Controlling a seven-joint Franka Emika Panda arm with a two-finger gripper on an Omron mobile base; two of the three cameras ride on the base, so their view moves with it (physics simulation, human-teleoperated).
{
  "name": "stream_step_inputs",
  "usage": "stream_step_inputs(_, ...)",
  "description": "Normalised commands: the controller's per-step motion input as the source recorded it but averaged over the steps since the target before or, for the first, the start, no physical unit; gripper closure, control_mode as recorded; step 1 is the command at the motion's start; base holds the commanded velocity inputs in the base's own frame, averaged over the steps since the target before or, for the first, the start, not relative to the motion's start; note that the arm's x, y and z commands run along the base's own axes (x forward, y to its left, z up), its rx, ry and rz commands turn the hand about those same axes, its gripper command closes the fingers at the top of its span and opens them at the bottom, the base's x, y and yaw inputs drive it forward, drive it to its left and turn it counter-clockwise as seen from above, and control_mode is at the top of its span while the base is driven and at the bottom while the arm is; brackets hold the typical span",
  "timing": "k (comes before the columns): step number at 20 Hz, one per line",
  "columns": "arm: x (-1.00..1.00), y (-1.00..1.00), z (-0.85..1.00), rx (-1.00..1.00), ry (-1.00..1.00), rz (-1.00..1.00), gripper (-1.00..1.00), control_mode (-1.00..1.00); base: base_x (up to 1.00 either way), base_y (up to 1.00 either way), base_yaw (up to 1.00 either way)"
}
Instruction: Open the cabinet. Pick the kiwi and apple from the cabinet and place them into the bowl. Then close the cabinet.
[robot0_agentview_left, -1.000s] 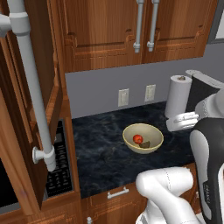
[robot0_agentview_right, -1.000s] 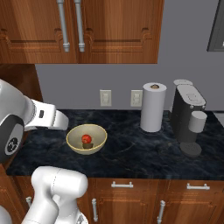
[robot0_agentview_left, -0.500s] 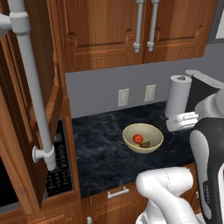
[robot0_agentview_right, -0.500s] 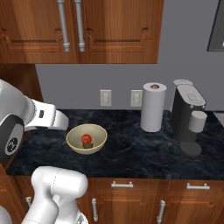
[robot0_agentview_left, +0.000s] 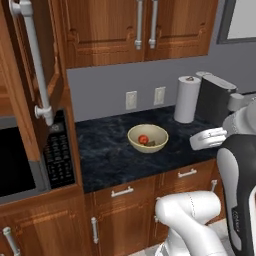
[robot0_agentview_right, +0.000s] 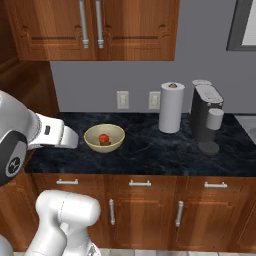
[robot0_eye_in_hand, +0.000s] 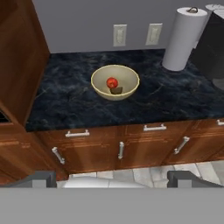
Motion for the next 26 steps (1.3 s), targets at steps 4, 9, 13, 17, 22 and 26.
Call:
stream_step_inputs(4, 0.00, 0.00, 0.00, 0.00, 0.00, 0.00, -1.00, 1.00, -0.49, 0.13, 0.00)
stream_step_inputs(9, 0.00, 0.00, 0.00, 0.00, 0.00, 0.00, -1.00, 1.00, -0.14, 0.58, 0.00)
stream_step_inputs(13, 0.00, 0.00, 0.00, 0.00, 0.00, 0.00, -1.00, 1.00, -0.09, 0.76, 0.00)
stream_step_inputs(17, 0.00, 0.00, 0.00, 0.00, 0.00, 0.00, -1.00, 1.00, -0.20, 0.66, 0.00)
stream_step_inputs(22, 0.00, 0.00, 0.00, 0.00, 0.00, 0.00, -1.00, 1.00, -0.28, 0.55, 0.00)
stream_step_inputs(26, 0.00, 0.00, 0.00, 0.00, 0.00, 0.00, -1.00, 1.00, -0.38, 0.44, 0.00)
